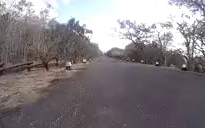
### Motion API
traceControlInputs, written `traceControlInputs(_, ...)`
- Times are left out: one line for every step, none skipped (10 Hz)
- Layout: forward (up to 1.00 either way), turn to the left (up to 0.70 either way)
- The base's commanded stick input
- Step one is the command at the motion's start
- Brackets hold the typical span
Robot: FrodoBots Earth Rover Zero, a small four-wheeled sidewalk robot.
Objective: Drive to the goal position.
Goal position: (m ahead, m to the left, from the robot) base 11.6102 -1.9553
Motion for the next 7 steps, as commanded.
traceControlInputs(0.0,0.0)
traceControlInputs(0.0,0.0)
traceControlInputs(0.0,0.0)
traceControlInputs(0.0,0.0)
traceControlInputs(0.26,0.0)
traceControlInputs(0.54,0.0)
traceControlInputs(0.7,0.0)
